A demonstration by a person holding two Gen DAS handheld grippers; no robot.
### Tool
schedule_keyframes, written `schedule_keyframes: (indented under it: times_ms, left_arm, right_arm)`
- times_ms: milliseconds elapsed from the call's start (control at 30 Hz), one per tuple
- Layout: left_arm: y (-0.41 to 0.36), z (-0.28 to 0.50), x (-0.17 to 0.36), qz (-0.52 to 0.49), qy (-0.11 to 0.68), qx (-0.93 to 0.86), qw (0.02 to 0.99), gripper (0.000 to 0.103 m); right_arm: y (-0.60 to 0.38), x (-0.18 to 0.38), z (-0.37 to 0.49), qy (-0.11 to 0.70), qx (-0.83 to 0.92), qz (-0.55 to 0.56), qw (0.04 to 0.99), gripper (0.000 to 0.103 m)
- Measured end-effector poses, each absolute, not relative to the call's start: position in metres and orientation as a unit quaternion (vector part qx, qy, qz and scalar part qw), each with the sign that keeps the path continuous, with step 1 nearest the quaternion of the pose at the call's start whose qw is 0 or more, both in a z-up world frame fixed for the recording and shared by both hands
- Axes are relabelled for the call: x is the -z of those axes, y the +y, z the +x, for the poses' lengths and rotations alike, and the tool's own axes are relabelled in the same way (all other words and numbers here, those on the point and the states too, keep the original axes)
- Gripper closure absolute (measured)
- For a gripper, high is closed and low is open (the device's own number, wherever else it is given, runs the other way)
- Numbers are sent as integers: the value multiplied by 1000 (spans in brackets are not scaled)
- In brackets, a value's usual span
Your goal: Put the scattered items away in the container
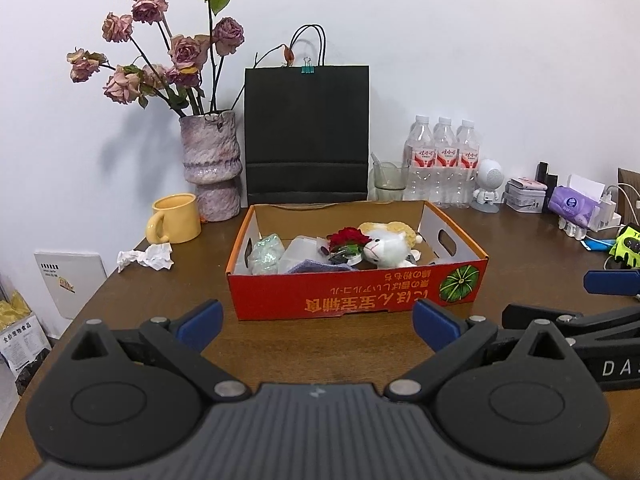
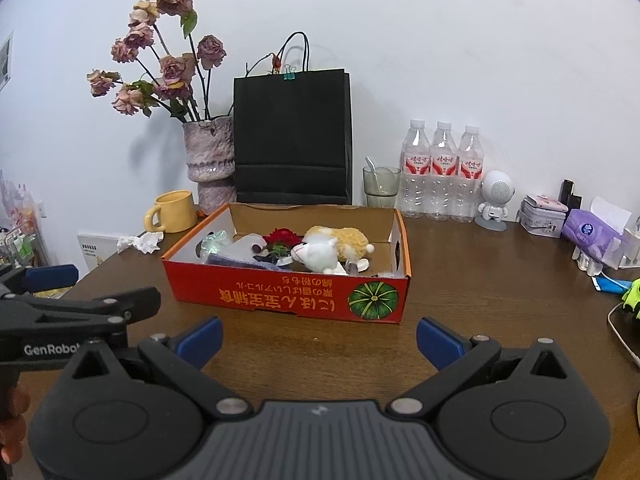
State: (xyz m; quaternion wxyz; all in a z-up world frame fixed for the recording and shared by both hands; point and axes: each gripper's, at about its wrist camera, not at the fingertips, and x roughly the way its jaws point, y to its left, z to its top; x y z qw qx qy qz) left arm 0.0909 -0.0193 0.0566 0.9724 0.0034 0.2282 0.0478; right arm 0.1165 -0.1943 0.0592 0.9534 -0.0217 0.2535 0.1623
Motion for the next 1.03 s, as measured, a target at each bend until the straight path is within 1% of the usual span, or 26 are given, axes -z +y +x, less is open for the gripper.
schedule_keyframes:
  times_ms: [1033]
  left_arm:
    - [-14,90,-44,-20,245,-41,968,0]
  right_arm:
    - [-194,-48,113,268,-150,-18,952,0]
